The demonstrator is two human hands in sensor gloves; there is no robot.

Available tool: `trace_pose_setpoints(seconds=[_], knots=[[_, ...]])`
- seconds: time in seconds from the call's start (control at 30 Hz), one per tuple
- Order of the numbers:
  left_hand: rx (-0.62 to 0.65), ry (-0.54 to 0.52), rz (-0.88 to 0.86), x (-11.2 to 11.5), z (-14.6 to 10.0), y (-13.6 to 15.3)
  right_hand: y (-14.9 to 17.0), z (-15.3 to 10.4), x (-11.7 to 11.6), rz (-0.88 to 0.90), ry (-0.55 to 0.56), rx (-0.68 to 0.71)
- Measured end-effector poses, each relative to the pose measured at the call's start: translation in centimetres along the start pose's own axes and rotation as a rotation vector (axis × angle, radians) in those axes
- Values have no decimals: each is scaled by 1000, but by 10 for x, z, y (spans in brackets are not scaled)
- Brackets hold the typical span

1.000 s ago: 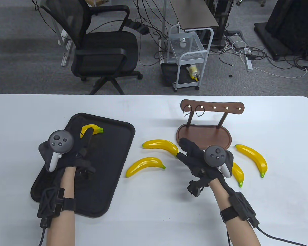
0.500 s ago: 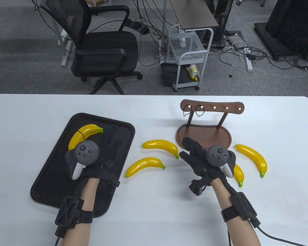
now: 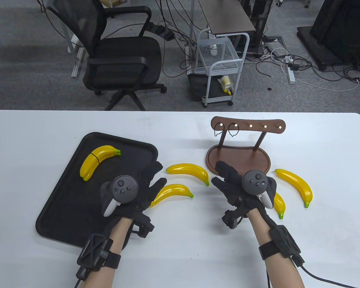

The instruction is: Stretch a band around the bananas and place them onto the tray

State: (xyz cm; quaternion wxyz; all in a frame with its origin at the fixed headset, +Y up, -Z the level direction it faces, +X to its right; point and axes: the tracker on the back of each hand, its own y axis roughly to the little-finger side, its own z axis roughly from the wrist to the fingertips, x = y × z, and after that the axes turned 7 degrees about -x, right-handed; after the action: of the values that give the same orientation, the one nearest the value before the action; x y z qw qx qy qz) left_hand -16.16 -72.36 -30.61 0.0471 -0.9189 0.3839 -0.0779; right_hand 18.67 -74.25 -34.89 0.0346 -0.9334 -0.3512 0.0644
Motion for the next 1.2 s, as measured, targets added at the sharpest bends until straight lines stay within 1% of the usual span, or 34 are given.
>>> trace_pose_setpoints(seconds=[0.17,0.33,0.57,0.63,0.83,1.1,1.2], knots=[[-4,31,-27,9,1,3,3,1,0,-2,10,-17],[-3,56,-26,16,1,5,8,4,6,32,44,-60],[4,59,-36,19,0,4,20,13,25,98,109,-138],[4,58,-37,19,0,4,24,19,34,126,138,-170],[-2,55,-37,18,0,5,28,34,47,187,200,-240],[-6,48,-19,16,0,5,30,57,46,253,266,-334],[-7,49,-17,16,0,6,34,66,44,324,290,-382]])
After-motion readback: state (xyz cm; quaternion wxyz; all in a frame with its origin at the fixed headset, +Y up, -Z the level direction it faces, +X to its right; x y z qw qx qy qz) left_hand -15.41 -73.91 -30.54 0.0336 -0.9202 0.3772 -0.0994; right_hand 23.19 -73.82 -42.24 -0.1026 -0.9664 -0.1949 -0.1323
